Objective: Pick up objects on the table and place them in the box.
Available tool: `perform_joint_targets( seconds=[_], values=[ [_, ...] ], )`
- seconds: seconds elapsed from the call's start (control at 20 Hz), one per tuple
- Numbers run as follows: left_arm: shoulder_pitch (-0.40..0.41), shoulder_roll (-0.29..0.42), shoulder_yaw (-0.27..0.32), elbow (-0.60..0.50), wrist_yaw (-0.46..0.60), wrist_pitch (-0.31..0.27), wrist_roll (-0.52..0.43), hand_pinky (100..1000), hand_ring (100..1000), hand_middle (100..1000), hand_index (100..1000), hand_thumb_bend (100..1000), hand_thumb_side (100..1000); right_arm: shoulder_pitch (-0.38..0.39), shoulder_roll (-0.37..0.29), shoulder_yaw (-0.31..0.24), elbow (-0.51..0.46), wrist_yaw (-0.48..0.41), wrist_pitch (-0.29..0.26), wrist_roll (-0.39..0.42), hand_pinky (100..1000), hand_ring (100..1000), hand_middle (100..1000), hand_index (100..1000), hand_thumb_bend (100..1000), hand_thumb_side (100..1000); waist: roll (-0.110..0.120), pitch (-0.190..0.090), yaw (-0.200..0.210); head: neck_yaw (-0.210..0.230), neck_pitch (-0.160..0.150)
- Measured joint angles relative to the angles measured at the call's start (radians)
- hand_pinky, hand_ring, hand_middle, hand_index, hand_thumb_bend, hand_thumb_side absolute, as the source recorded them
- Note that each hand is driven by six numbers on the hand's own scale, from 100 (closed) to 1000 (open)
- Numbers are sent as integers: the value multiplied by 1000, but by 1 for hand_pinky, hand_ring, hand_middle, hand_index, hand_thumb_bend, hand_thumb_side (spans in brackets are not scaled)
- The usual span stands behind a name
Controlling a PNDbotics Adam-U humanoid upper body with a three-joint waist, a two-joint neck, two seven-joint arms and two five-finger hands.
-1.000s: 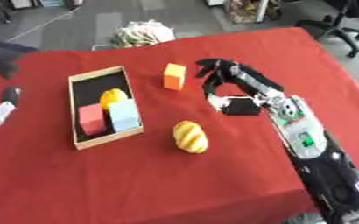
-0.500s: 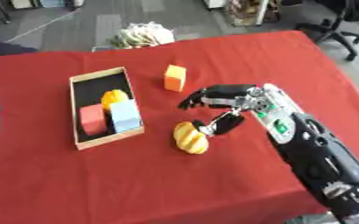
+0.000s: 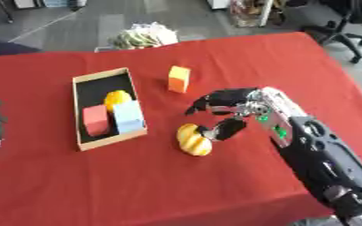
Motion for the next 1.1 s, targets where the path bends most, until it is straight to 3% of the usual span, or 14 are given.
perform_joint_targets(
  seconds=[0.25, 0.5, 0.75, 0.9, 1.1],
  values=[
    [3, -8, 2, 6, -4, 0, 0, 768, 591, 603, 858, 100, 512, 20, -52, 4, -59, -78, 32, 32, 814, 866, 854, 952, 100, 671, -4, 0, 0, 4, 0],
    [5, -9, 2, 7, -12, -2, -3, 768, 590, 603, 859, 100, 520, 37, -61, 24, -63, -78, 44, 44, 812, 865, 853, 952, 100, 693, -5, 0, 2, 7, 0],
    [8, -17, 2, 11, -13, -3, -7, 768, 590, 603, 860, 100, 523, 42, -58, 26, -46, -46, 41, 41, 814, 865, 857, 953, 100, 620, -5, 0, 3, 7, 0],
    [8, -18, 2, 12, -14, -2, -8, 767, 590, 603, 860, 100, 524, 39, -53, 26, -43, -14, 27, 27, 822, 872, 863, 957, 187, 562, -5, 0, 2, 7, 0],
    [8, -21, 2, 12, -16, -1, -10, 767, 589, 603, 860, 100, 525, 35, -39, 26, -47, 51, -14, -14, 822, 868, 862, 962, 200, 536, -5, 0, 1, 5, 0]
  ],
)
